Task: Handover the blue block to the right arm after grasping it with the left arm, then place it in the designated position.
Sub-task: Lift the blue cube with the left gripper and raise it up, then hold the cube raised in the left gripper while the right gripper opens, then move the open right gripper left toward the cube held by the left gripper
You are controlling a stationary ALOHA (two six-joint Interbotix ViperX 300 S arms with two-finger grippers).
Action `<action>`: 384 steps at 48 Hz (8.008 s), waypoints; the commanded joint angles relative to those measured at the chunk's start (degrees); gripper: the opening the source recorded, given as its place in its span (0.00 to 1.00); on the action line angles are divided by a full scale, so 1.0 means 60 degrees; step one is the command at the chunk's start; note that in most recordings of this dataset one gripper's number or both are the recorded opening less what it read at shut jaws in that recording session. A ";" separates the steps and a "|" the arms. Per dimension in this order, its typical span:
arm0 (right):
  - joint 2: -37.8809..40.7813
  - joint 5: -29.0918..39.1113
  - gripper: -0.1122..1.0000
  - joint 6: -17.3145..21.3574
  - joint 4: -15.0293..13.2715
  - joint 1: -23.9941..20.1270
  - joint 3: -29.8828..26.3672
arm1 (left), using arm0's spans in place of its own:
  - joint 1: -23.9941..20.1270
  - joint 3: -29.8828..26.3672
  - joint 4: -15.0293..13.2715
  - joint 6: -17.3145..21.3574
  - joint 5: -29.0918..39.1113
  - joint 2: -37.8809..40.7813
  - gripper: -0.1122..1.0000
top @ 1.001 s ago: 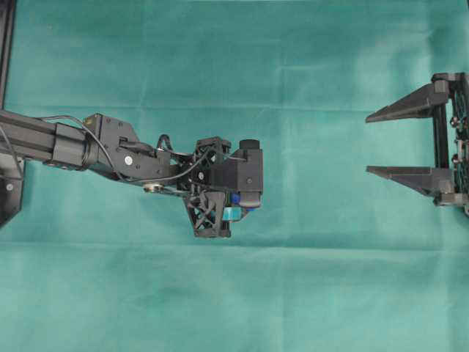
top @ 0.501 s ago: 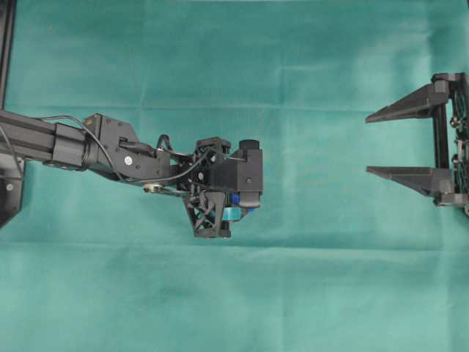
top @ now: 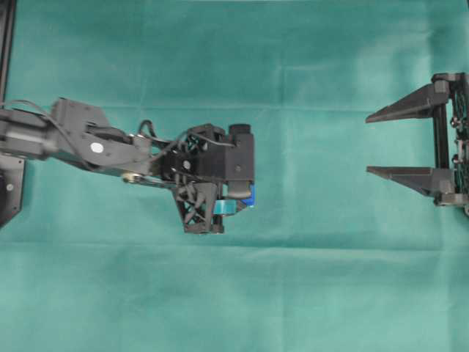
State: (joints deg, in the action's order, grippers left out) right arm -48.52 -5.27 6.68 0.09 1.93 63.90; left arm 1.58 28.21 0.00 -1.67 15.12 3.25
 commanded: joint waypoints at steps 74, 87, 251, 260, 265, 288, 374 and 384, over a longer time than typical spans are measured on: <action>0.0029 0.0044 0.95 0.0000 0.0000 0.0015 -0.0234 | 0.0015 -0.1187 0.0073 0.0059 0.1963 -0.3237 0.52; 0.0029 0.0073 0.95 0.0015 0.0000 0.0015 -0.0234 | 0.0015 -0.1187 0.0073 0.0059 0.1963 -0.3237 0.52; -0.0015 0.0205 0.94 -0.1831 -0.3354 -0.0044 -0.1377 | 0.0015 0.1670 0.0015 0.0029 -0.3032 -0.5186 0.52; -0.0029 -0.0029 0.94 -0.2476 -0.4819 -0.0044 -0.1479 | 0.0015 0.1670 0.0015 0.0015 -0.3018 -0.5186 0.52; -0.0029 -0.0366 0.94 -0.2842 -0.5698 -0.0103 -0.1479 | 0.0015 0.1670 0.0015 0.0015 -0.3032 -0.5186 0.52; 0.0000 -0.0791 0.94 -0.3589 -0.8350 -0.0146 -0.1494 | 0.0015 0.1655 0.0015 0.0015 -0.3018 -0.5156 0.52; 0.0483 -0.1025 0.94 -0.3560 -0.8408 -0.0146 -0.1787 | 0.0015 0.1670 0.0015 0.0015 -0.3018 -0.5186 0.52; 0.1113 -0.1011 0.94 -0.3560 -0.8394 -0.0146 -0.2256 | 0.0015 0.1670 0.0015 0.0015 -0.2915 -0.5186 0.52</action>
State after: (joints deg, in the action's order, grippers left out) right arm -43.07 -11.07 -14.85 -50.27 1.14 52.91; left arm 1.58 38.94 0.09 -1.49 -2.37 -27.25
